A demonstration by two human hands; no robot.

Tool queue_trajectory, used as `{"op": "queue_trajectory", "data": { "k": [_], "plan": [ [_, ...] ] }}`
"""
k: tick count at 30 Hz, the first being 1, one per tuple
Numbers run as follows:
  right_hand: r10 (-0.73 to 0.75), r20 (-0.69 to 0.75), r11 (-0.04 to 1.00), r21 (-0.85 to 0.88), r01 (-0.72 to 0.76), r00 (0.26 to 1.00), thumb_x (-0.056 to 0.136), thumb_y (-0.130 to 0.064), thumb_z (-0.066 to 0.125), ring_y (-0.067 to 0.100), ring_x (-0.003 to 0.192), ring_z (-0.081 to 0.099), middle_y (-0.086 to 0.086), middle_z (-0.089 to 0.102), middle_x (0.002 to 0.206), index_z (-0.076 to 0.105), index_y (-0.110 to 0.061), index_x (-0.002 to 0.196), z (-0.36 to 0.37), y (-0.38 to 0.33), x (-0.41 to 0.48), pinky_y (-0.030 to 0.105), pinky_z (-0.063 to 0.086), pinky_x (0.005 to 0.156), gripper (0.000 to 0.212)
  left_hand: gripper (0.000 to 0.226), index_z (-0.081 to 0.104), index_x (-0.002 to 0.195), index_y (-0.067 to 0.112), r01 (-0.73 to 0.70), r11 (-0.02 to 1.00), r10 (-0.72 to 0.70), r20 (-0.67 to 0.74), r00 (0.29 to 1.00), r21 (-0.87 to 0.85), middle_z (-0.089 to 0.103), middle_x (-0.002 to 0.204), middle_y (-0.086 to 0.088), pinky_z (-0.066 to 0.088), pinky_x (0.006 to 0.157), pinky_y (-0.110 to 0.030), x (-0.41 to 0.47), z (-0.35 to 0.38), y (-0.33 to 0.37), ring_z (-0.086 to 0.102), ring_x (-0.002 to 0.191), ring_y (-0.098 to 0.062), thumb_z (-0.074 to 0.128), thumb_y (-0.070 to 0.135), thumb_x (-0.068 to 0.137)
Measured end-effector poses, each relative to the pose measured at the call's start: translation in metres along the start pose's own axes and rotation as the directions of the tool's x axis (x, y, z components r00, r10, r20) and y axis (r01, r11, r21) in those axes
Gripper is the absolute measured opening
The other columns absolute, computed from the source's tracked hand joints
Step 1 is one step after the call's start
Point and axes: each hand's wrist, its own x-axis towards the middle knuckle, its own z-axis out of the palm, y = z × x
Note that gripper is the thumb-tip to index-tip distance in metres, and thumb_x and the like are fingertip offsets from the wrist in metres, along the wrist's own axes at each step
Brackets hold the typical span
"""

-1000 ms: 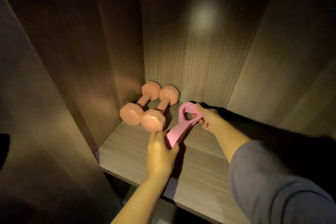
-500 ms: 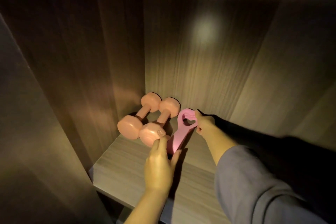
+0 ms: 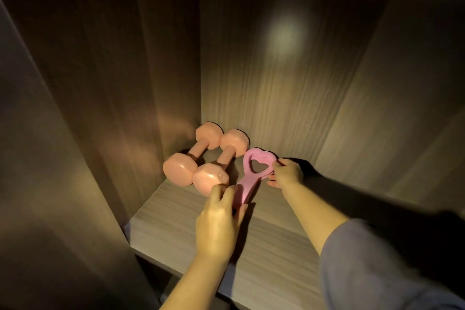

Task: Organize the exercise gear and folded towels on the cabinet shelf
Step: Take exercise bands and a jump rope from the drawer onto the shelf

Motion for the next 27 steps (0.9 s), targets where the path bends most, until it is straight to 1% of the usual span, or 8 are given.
{"op": "queue_trajectory", "data": {
  "k": [3,7,11,16,20,23,25,27],
  "plan": [
    [0.017,-0.028,0.993,0.120,-0.014,0.999,0.095,-0.005,0.060,0.026,0.071,0.066,0.024,0.067,0.109,0.056,-0.003,0.133,0.003,0.004,-0.007,0.039,0.059,0.072,0.038,0.038,0.069,0.111,0.015,-0.079,0.996,0.079,0.010,0.997,0.038,0.061,0.112,-0.005,0.054,0.058,-0.025,-0.002,-0.001,0.000,0.062,0.088,-0.018,0.082,0.021,0.076],
    [0.041,-0.040,0.970,0.242,-0.030,0.998,0.091,0.003,0.062,0.032,0.082,0.065,0.026,0.065,0.115,0.058,0.000,0.130,0.009,0.007,-0.004,0.036,0.057,0.074,0.039,0.043,0.071,0.112,0.014,-0.164,0.984,0.161,0.045,0.986,0.070,0.065,0.112,-0.005,0.056,0.061,-0.030,-0.005,-0.002,-0.008,0.064,0.087,-0.020,0.084,0.008,0.071],
    [0.042,-0.041,0.969,0.245,-0.030,0.998,0.088,0.007,0.064,0.031,0.079,0.066,0.027,0.066,0.112,0.061,0.001,0.127,0.008,0.008,0.000,0.034,0.056,0.074,0.040,0.044,0.071,0.111,0.014,-0.193,0.977,0.192,0.026,0.981,0.087,0.066,0.113,-0.004,0.054,0.055,-0.029,-0.002,0.000,-0.011,0.065,0.087,-0.020,0.084,0.005,0.070],
    [0.044,-0.013,0.977,0.210,-0.040,0.999,0.086,0.007,0.067,0.032,0.079,0.069,0.026,0.068,0.110,0.063,0.001,0.124,0.004,0.008,0.002,0.032,0.058,0.072,0.039,0.050,0.071,0.112,0.015,-0.245,0.955,0.244,0.024,0.969,0.167,0.066,0.112,-0.007,0.051,0.061,-0.032,-0.002,0.003,-0.014,0.063,0.088,-0.023,0.085,0.001,0.066],
    [0.001,0.009,0.990,0.139,-0.003,1.000,0.088,0.001,0.068,0.022,0.069,0.070,0.022,0.070,0.102,0.063,0.000,0.125,-0.002,0.008,0.001,0.029,0.059,0.065,0.037,0.043,0.073,0.106,0.013,-0.231,0.952,0.238,-0.010,0.971,0.203,0.066,0.106,-0.008,0.048,0.059,-0.034,-0.001,0.001,-0.014,0.062,0.079,-0.025,0.086,0.002,0.066],
    [-0.019,0.020,0.996,0.085,0.017,1.000,0.090,-0.004,0.067,0.018,0.068,0.070,0.017,0.070,0.101,0.061,-0.003,0.128,-0.005,0.008,-0.002,0.033,0.060,0.069,0.039,0.049,0.070,0.114,0.018,-0.291,0.931,0.294,0.023,0.956,0.222,0.065,0.117,-0.004,0.044,0.068,-0.034,-0.002,-0.001,-0.013,0.062,0.098,-0.023,0.084,0.006,0.069],
    [-0.036,-0.001,0.997,0.063,0.036,0.999,0.093,-0.007,0.064,0.018,0.070,0.068,0.017,0.067,0.114,0.055,-0.005,0.135,-0.004,0.006,-0.006,0.037,0.060,0.077,0.043,0.052,0.066,0.121,0.021,-0.380,0.897,0.370,0.087,0.925,0.227,0.060,0.131,-0.004,0.043,0.083,-0.036,-0.002,-0.002,-0.012,0.056,0.118,-0.024,0.080,0.007,0.073],
    [-0.050,-0.024,0.995,0.090,0.052,0.998,0.095,-0.009,0.059,0.020,0.080,0.064,0.018,0.061,0.127,0.050,-0.006,0.140,-0.002,0.005,-0.011,0.041,0.058,0.086,0.045,0.046,0.067,0.123,0.022,-0.492,0.839,0.459,0.182,0.870,0.234,0.050,0.145,-0.004,0.041,0.099,-0.041,-0.002,-0.004,-0.013,0.044,0.135,-0.025,0.073,0.010,0.078]
  ]
}}
